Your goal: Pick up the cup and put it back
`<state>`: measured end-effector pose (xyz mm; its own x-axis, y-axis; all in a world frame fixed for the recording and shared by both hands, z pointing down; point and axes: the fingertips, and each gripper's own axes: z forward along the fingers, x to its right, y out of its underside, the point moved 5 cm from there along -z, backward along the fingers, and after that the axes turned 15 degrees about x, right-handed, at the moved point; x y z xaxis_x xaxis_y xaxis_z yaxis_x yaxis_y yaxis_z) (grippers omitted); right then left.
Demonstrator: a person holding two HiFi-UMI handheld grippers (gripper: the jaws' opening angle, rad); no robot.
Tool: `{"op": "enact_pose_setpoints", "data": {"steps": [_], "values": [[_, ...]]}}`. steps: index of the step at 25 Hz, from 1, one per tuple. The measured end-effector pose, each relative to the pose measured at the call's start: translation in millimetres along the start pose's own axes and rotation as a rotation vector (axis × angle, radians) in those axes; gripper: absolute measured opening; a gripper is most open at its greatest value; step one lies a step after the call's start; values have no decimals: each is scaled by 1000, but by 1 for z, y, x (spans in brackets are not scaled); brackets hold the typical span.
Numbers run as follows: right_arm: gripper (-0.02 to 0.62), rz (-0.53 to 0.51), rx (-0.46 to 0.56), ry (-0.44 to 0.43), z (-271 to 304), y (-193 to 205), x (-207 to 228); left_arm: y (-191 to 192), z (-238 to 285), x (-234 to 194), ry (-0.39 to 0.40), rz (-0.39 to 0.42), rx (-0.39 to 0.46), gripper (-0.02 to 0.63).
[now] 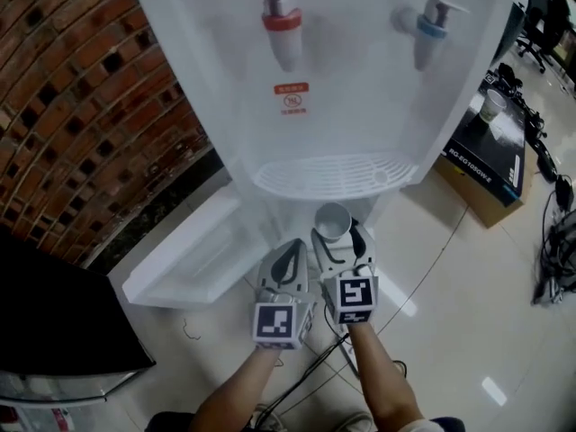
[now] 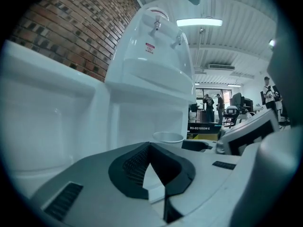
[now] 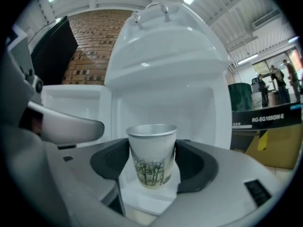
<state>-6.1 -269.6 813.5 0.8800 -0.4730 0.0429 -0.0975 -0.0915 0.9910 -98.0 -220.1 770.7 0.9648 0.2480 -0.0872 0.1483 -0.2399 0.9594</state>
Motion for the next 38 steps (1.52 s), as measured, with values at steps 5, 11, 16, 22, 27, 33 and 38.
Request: {"op": "enact_pose_setpoints", "data": {"steps": [5,11,16,22,27,33,38], "values": [[311,10,16,24,-38,-69,-17,-39,-4,12,32,36,14,-9],[311,-15,46,-1,-52,-134,-38,-94,-10,25,75,72,88,-9],[311,-42,64,-9,-53,-158,-40,-124,-10,30,86,85,125,-9],[311,-24,58,24,-49,-199,-41,-160,-2,34,109,104,104,-9],[310,-37,33,24,-44,-259,-50,-223,10,40,112,103,99,-9],[308,-61,29,-14,-60,-351,-68,-317,5,53,69,79,90,-9],[307,22,56,-2,-84,-432,-86,-408,-1,69,61,79,108,-9]]}}
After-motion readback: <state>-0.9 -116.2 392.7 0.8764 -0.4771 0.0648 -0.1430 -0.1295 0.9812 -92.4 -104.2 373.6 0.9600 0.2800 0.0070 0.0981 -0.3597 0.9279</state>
